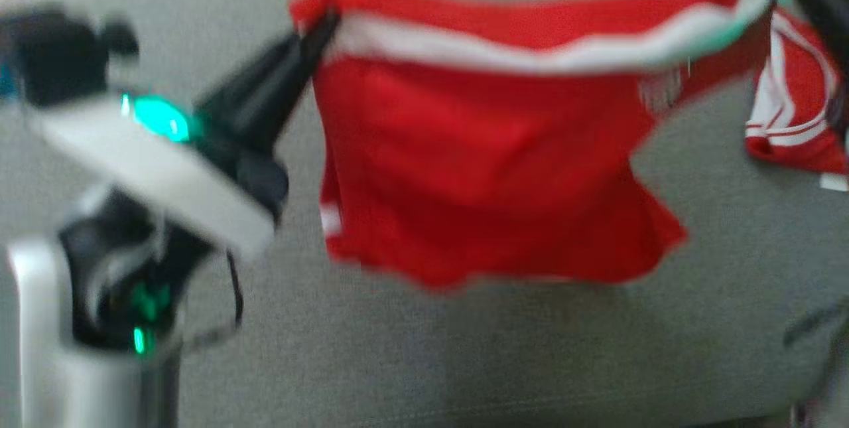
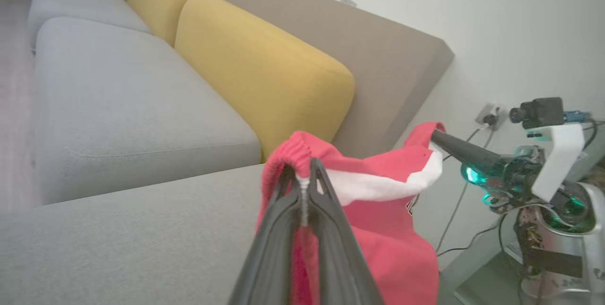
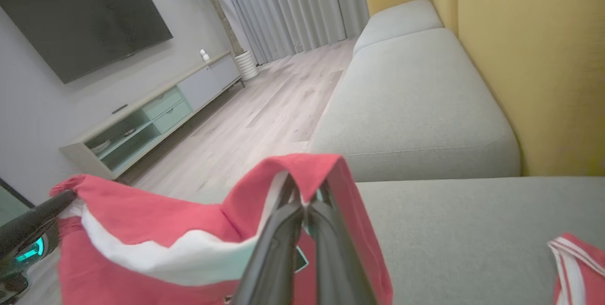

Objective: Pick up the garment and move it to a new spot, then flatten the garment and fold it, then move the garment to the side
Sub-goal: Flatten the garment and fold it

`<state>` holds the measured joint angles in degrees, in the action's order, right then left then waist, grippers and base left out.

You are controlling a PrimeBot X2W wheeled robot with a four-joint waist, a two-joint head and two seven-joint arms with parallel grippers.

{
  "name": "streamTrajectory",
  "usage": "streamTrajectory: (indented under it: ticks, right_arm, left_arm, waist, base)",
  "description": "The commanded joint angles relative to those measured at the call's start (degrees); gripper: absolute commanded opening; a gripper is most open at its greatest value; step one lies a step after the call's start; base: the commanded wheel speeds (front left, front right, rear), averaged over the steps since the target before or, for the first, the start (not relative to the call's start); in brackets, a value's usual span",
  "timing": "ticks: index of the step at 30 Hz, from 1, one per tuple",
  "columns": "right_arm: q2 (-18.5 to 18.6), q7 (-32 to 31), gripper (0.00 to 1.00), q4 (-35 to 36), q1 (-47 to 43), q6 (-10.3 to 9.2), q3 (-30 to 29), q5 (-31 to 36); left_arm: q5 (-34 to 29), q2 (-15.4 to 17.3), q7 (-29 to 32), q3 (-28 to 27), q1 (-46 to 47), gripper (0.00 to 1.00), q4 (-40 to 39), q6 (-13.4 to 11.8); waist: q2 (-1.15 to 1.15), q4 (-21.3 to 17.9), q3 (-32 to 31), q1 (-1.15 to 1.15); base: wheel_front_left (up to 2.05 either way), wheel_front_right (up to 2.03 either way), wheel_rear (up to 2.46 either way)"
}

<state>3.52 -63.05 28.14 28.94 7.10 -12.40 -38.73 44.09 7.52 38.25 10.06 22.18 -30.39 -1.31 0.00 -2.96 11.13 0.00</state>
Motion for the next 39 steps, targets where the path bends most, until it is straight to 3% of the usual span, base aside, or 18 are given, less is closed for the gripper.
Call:
streamTrajectory:
  ticks: [1, 7, 13, 14, 18, 22, 27, 33, 36, 39]
  right_arm:
    - [0.03, 0.14, 0.0, -1.17, 7.03, 0.39, 1.57, 2.61]
    - [-0.57, 9.07, 0.0, -22.05, 31.15, 0.39, 0.81, 14.66]
    - [-0.62, 25.6, 0.0, -46.55, 50.55, 0.39, -2.92, 17.56]
    - [-0.62, 25.6, 0.0, -46.55, 50.55, 0.39, -2.92, 17.56]
    - [-0.63, 32.67, 0.0, -58.59, 55.33, 0.39, -2.21, 18.17]
    - [-0.63, 35.91, 0.0, -64.53, 50.21, 0.39, 1.36, 18.1]
    - [-0.26, 33.81, 0.0, -61.1, 34.5, 0.39, 6.76, 14.09]
    - [4.82, 23.58, 0.0, -43.77, 10.82, 0.39, 8.03, 6.13]
    - [6.83, 18.0, 0.0, -33.86, -1.98, 0.39, 7.09, 3.46]
    - [7.86, 11.54, 0.0, -24.32, -13.44, 0.39, 5.05, 1.28]
  left_arm:
    - [-1.34, 1.41, 0.01, -2.76, 6.92, 0.0, 1.83, 0.45]
    - [-7.95, -0.42, -6.39, -2.3, 29.69, 0.0, 23.35, 0.98]
    - [-13.9, -3.27, -25.87, -2.88, 49.92, 0.0, 46.13, 0.88]
    - [-13.9, -3.27, -25.87, -2.88, 49.92, 0.0, 46.13, 0.88]
    - [-16.46, -3.78, -35.88, -0.93, 54.96, 0.0, 57.69, 2.82]
    - [-16.44, -4.09, -42.15, 0.46, 52.67, 0.0, 67.38, 4.84]
    - [-14.37, -4.25, -45.36, 2.61, 42.31, 0.0, 71.29, 7.29]
    - [-12.32, -2.15, -44.92, 4.96, 23.3, 0.0, 63.05, 8.24]
    - [-11.08, -1.52, -43.54, 5.52, 10.95, 0.0, 55.92, 7.33]
    - [-9.85, -1.35, -40.8, 6.49, -2.14, 0.0, 47.11, 4.73]
  waist:
    - [0.0, 1.83, 5.22, 0.0]
    - [0.0, 4.87, 13.04, 0.0]
    - [0.0, 6.0, 18.93, 0.0]
    - [0.0, 6.0, 18.93, 0.0]
    - [0.0, 4.94, 21.66, 0.0]
    - [0.0, 3.63, 21.66, 0.0]
    - [0.0, 2.21, 18.3, 0.0]
    - [0.0, 1.72, 13.65, 0.0]
    - [0.0, 1.84, 8.99, 0.0]
    - [0.0, 2.03, 5.31, 0.0]
  base:
    - [0.0, 0.0, 0.0]
    - [0.0, 0.0, 0.0]
    - [0.0, 0.0, 0.0]
    - [0.0, 0.0, 0.0]
    - [0.0, 0.0, 0.0]
    - [0.0, 0.0, 0.0]
    - [0.0, 0.0, 0.0]
    - [0.0, 0.0, 0.0]
    - [0.0, 0.0, 0.0]
    - [0.0, 0.0, 0.0]
